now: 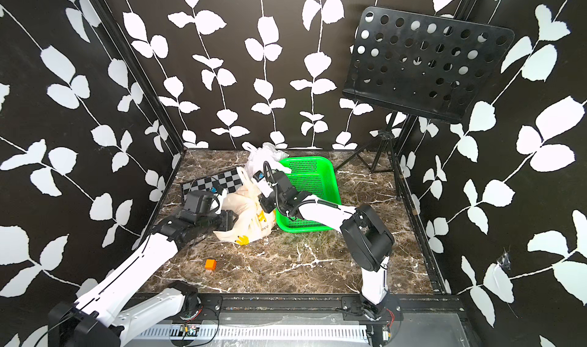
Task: Untie the knot of a plastic bag & take out the apple
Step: Untie the plastic bag at the center of the board.
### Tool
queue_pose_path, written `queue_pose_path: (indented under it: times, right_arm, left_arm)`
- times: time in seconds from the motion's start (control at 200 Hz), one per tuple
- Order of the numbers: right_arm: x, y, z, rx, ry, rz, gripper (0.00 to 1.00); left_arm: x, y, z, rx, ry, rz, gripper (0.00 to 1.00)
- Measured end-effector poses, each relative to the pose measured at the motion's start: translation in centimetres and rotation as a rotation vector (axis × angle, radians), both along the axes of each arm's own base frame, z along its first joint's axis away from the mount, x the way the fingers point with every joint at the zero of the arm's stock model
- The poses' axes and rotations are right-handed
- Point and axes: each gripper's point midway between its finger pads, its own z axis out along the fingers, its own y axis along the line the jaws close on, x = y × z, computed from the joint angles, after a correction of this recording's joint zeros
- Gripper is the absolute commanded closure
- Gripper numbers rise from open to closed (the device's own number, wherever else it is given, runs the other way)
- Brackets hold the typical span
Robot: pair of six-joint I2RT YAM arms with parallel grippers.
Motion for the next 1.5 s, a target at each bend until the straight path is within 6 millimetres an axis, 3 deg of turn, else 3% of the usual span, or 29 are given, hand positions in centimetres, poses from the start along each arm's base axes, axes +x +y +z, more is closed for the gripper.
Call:
queue_pose_path:
  times: [0.17,0.395,0.47,0.65,0.82,0.99,1.13,1.27,1.355,1.501]
  right_arm:
    - [0.2,-0.2,0.2,0.049,0.059,-0.007,1.0]
    - [-0.2,0.2,0.4,0.081,0.077,0.012,1.0]
    - [-0.3,0.1,0.0,0.084,0.085,0.012,1.0]
    - [-0.6,-0.1,-0.6,0.079,0.1,0.01,1.0]
    - [-0.5,-0.7,-1.1,0.073,0.1,-0.006,1.0]
    - [0.4,-3.0,-0.8,0.084,0.106,-0.095,1.0]
    - [1.4,-5.8,0.2,0.135,0.107,-0.198,1.0]
    - [2.0,-7.7,1.2,0.182,0.096,-0.276,1.0]
    - [2.3,-7.9,1.6,0.211,0.091,-0.287,1.0]
    - [2.5,-7.4,1.8,0.245,0.093,-0.277,1.0]
  left_arm:
    - [2.9,-1.5,-0.2,0.029,-0.095,-0.083,0.46]
    - [4.4,-4.1,-2.3,-0.018,-0.059,-0.185,0.46]
    - [4.6,-4.7,-2.8,-0.036,-0.044,-0.199,0.57]
    - [5.1,-5.0,-3.3,-0.037,-0.043,-0.205,1.0]
    - [5.5,-4.7,-3.4,-0.017,-0.05,-0.188,1.0]
    - [5.8,-2.4,-1.9,0.029,-0.095,-0.098,1.0]
    - [6.1,2.5,1.3,-0.031,-0.17,0.084,1.0]
    - [5.5,7.0,0.8,-0.037,-0.152,0.258,1.0]
    - [5.0,7.7,-0.4,-0.028,-0.106,0.289,0.77]
    - [4.4,6.9,-0.6,-0.054,-0.053,0.257,0.45]
